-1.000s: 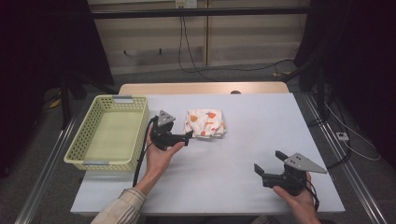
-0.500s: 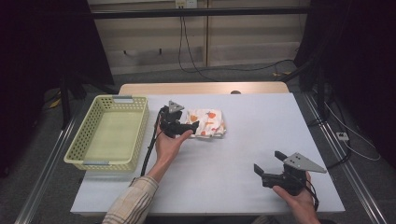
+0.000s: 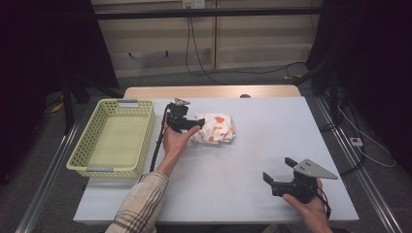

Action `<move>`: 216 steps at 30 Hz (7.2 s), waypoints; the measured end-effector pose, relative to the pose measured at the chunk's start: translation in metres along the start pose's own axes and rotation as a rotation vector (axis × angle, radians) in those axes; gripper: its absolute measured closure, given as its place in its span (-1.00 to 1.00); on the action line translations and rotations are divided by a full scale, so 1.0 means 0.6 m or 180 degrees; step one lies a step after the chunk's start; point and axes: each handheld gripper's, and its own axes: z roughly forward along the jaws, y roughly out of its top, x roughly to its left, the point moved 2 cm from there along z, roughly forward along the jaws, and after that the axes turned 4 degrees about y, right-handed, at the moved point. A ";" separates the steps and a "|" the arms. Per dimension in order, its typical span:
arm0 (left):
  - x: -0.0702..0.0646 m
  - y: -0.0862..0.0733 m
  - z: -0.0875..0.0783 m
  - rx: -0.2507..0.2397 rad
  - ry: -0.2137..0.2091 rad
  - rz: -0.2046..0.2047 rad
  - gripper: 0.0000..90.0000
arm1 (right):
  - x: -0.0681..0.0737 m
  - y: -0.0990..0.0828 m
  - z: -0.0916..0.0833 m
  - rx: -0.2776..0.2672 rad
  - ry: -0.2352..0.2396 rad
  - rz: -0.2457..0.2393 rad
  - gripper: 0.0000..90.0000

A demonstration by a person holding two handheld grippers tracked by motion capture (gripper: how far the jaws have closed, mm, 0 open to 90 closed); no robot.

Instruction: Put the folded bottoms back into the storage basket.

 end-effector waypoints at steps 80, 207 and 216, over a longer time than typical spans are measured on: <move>-0.009 0.016 -0.046 0.0004 -0.0326 0.0067 0.85 | 0.000 -0.002 0.005 0.0060 -0.0003 -0.0018 -0.91; 0.045 0.032 -0.341 -0.0809 -0.0178 0.0652 0.85 | 0.007 -0.001 0.007 0.0043 0.0031 -0.0068 -0.91; 0.051 0.033 -0.353 -0.0831 -0.0151 0.0651 0.85 | 0.007 0.000 0.007 0.0037 0.0022 -0.0071 -0.91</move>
